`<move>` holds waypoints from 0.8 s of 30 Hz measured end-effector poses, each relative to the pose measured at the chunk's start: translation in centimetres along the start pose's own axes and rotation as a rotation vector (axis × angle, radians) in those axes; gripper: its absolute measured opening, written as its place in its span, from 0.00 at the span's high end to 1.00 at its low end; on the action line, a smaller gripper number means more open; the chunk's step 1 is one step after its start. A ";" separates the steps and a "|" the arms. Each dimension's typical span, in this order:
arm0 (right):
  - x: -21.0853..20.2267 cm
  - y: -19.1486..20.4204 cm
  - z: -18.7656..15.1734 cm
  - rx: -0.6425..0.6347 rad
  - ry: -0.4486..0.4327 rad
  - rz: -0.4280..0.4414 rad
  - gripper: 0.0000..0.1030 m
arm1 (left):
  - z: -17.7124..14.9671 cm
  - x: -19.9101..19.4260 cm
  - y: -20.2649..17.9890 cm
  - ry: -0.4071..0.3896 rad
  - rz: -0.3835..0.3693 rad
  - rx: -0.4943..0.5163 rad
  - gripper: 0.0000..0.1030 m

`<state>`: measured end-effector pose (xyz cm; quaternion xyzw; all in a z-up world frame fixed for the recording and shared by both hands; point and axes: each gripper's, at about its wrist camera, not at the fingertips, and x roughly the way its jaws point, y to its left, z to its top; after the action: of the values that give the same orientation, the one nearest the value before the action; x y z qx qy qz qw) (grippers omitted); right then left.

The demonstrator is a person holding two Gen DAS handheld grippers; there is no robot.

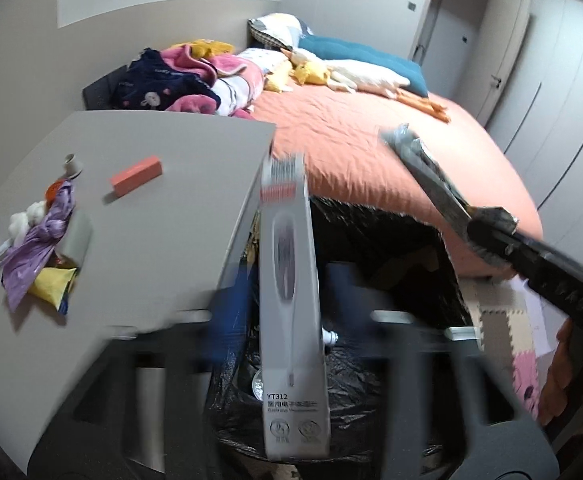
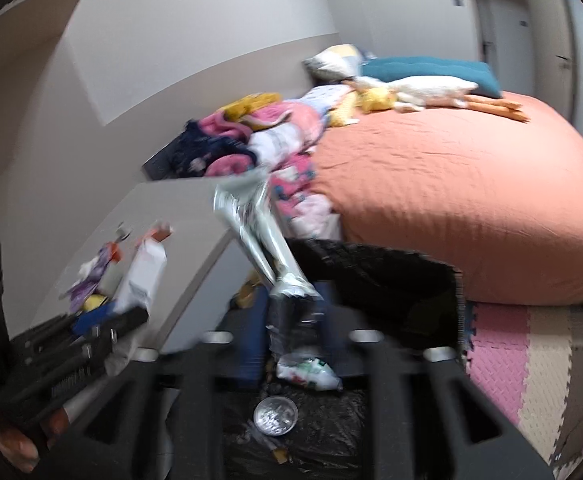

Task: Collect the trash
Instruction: 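Open both tools to drop the box and tube into the bin, then move both tools back over the remaining trash on the table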

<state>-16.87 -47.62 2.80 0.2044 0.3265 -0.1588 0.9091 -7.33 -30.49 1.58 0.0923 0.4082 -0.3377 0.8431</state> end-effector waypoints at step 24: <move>0.4 0.8 0.2 -0.006 -0.034 0.000 0.24 | -0.5 -0.4 2.2 -0.024 0.034 -0.018 0.06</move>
<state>-16.09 -47.07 2.93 0.1988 0.3115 -0.1613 0.9151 -6.43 -28.37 1.28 0.0875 0.3995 -0.3205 0.8544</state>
